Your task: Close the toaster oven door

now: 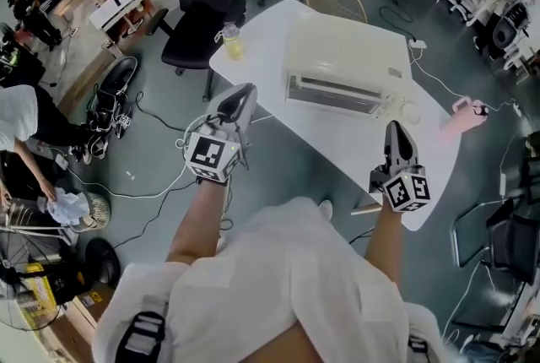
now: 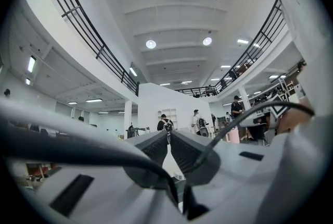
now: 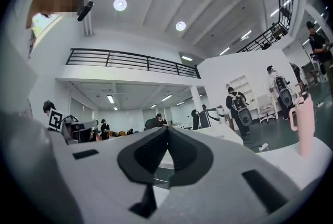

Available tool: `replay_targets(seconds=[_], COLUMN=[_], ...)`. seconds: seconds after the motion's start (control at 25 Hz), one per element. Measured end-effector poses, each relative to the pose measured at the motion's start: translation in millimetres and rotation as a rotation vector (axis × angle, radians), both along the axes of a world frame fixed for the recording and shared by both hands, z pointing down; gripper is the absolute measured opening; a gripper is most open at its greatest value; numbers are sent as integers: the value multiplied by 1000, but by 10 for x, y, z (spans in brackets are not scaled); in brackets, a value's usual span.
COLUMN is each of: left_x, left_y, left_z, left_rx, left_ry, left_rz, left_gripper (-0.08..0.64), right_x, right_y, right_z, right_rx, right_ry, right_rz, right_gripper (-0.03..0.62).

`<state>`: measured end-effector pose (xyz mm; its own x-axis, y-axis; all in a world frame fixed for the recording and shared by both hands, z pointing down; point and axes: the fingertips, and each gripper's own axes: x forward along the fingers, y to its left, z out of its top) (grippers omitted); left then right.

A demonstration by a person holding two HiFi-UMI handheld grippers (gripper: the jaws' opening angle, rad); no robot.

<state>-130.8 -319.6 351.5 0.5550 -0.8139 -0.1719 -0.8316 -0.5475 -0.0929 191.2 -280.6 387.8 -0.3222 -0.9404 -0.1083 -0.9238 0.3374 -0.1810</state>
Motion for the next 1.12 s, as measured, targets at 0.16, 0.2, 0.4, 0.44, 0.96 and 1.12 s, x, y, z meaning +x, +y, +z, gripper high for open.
replay_targets(seconds=[0.16,0.2,0.4,0.44,0.96,1.12], left_x=[-4,0,23,25,45,54], left_y=[21,27,89,104,215,219], left_z=[-32,-31,19,32,28,21], left_rx=[1,0,-14,-15,-13,-12], left_ry=[19,20,21,21,22,16], left_rz=[-2,-2,1,1,2,3], left_gripper=[18,18,18,18,18,18], right_x=[-22,-20,-25,-24,-34,-36], right_y=[31,37,92,105,243,250], right_z=[-90,-91,-92,-93,-207,-221], right_rx=[22,27,31,31,54,54], right_ry=[9,13,47,47,82,77], right_rz=[-3,-2,14,15,23,27], right_gripper=[5,5,3,3,3,3])
